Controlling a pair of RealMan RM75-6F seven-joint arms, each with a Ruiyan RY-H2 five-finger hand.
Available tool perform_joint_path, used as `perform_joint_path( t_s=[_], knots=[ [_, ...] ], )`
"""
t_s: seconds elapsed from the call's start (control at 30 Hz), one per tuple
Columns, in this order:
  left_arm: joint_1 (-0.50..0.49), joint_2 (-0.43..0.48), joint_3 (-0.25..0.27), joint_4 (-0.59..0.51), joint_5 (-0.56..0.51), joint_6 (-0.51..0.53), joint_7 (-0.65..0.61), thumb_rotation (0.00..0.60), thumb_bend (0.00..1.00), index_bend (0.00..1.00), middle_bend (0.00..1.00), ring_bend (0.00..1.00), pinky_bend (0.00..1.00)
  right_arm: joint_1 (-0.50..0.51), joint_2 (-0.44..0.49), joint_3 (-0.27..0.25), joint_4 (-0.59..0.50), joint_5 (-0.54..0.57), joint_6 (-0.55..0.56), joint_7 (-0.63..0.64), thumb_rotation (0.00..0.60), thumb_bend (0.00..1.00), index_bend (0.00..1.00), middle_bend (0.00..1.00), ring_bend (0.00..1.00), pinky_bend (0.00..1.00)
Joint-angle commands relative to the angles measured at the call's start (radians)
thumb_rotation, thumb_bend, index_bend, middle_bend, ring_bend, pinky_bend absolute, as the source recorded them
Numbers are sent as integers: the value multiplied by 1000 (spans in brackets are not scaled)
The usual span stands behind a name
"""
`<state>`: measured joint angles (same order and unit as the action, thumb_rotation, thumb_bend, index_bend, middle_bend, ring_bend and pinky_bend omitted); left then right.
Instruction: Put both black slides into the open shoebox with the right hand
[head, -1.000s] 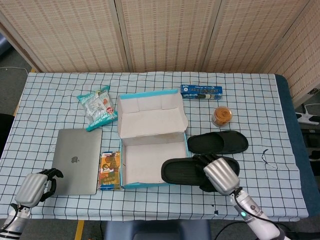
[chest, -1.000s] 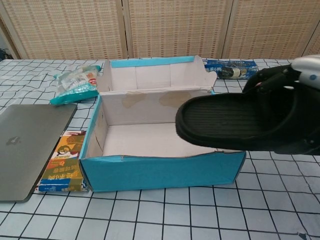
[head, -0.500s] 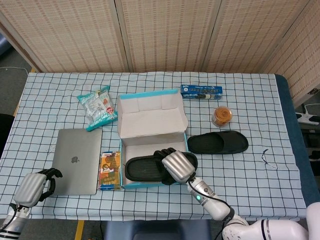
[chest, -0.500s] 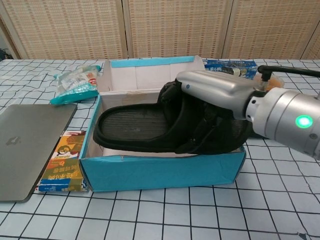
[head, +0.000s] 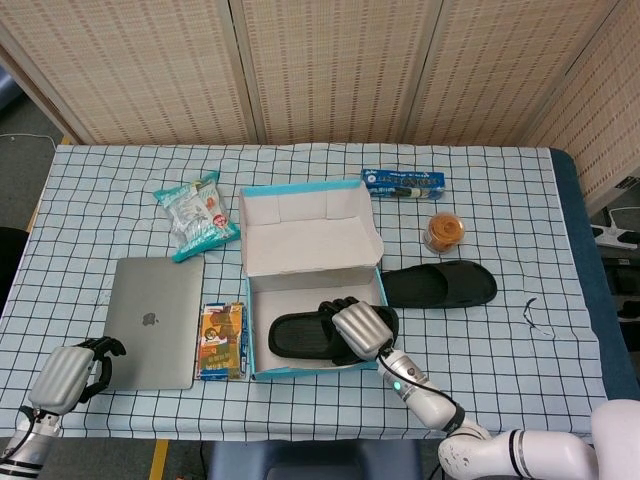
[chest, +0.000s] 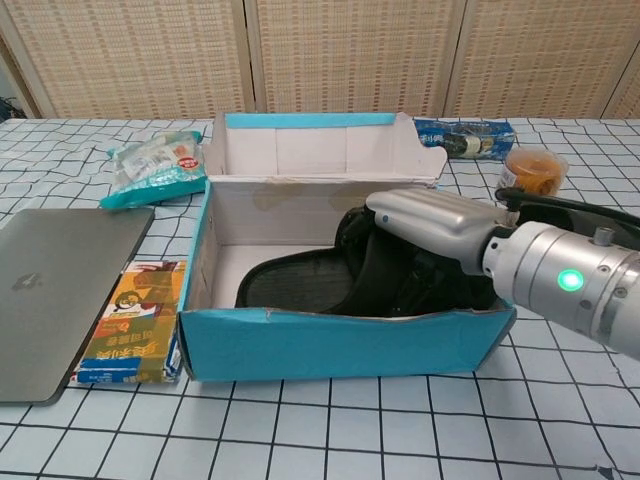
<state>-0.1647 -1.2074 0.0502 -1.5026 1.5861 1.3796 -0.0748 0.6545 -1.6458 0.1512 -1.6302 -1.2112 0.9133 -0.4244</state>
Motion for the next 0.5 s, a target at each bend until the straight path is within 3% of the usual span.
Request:
perform_joint_path(
  t_s=[0.03, 0.4, 0.5],
  knots=[
    [0, -1, 0, 4, -1, -1, 5, 600, 722, 441, 445, 478, 672, 3, -27, -16, 75, -53, -11, 116, 600, 36, 603, 585, 447, 438],
    [-1, -3, 0, 3, -4, -5, 9, 600, 722, 441, 445, 478, 672, 12, -126, -30, 253, -220, 68, 364, 600, 36, 608, 590, 449, 445],
    [1, -2, 0, 5, 0, 1, 8, 600, 722, 441, 445, 478, 672, 18, -114, -43, 254, -224, 48, 382, 600, 36, 490, 536, 355, 381]
  ],
)
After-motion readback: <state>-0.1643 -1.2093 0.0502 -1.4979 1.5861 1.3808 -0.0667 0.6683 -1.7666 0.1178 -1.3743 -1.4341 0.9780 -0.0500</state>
